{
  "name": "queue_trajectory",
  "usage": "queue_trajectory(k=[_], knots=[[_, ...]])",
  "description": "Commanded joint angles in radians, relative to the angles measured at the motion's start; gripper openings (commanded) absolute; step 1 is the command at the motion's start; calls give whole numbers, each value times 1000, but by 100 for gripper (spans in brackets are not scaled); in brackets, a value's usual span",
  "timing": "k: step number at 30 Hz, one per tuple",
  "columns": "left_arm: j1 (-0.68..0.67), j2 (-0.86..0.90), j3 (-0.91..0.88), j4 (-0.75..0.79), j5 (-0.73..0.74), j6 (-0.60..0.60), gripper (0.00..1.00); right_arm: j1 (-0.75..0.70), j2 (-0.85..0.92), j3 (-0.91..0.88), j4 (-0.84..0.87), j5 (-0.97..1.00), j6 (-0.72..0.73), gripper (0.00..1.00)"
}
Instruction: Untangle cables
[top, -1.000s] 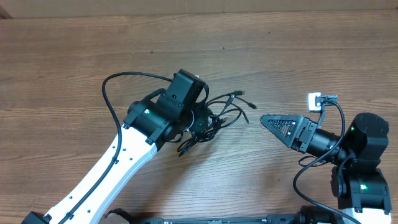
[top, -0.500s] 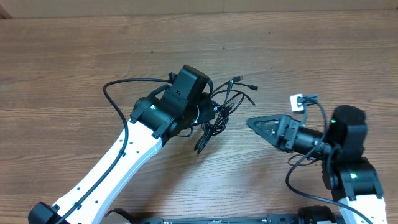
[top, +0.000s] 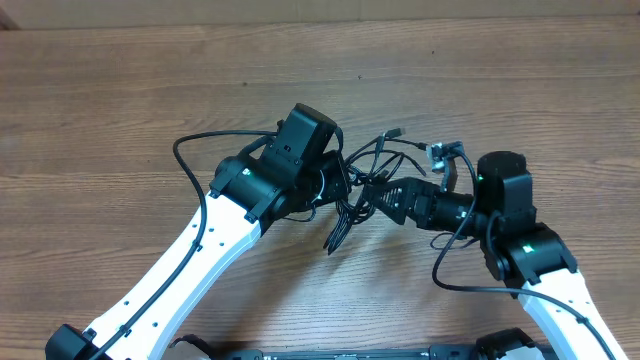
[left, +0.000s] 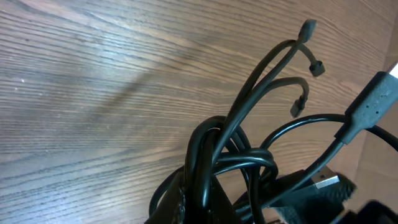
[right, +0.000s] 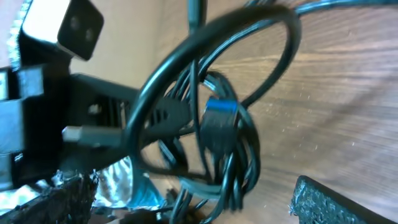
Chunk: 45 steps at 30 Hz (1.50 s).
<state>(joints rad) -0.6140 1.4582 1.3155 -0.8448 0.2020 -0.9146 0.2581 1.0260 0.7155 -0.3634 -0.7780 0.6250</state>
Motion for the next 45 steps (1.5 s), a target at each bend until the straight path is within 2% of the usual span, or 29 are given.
queue_trajectory(k=[1, 3, 6, 13, 18, 23, 26, 31, 41, 45], knots=[[-4, -3, 24, 0, 27, -10, 4, 19, 21, 17, 23, 69, -65, 95], [-4, -3, 23, -4, 27, -10, 4, 31, 24, 17, 20, 107, -134, 86], [-4, -3, 23, -11, 24, -10, 4, 53, 24, 17, 19, 146, -199, 79], [-4, 10, 23, -69, -25, -91, 4, 103, 24, 17, 56, 156, -249, 77], [-4, 20, 23, -68, -15, -126, 4, 162, 24, 17, 68, 177, -356, 74], [-4, 21, 23, -68, 12, -130, 4, 188, 24, 17, 64, 254, -362, 72], [-5, 21, 23, -68, 13, -130, 4, 188, 24, 17, 64, 254, -362, 65], [-20, 21, 23, -68, 13, -129, 4, 188, 24, 17, 63, 305, -360, 59], [-48, 21, 23, -63, 8, -116, 4, 188, 24, 17, 64, 400, -341, 57], [-48, 21, 23, -64, 9, -113, 4, 188, 25, 17, 63, 402, -341, 49]])
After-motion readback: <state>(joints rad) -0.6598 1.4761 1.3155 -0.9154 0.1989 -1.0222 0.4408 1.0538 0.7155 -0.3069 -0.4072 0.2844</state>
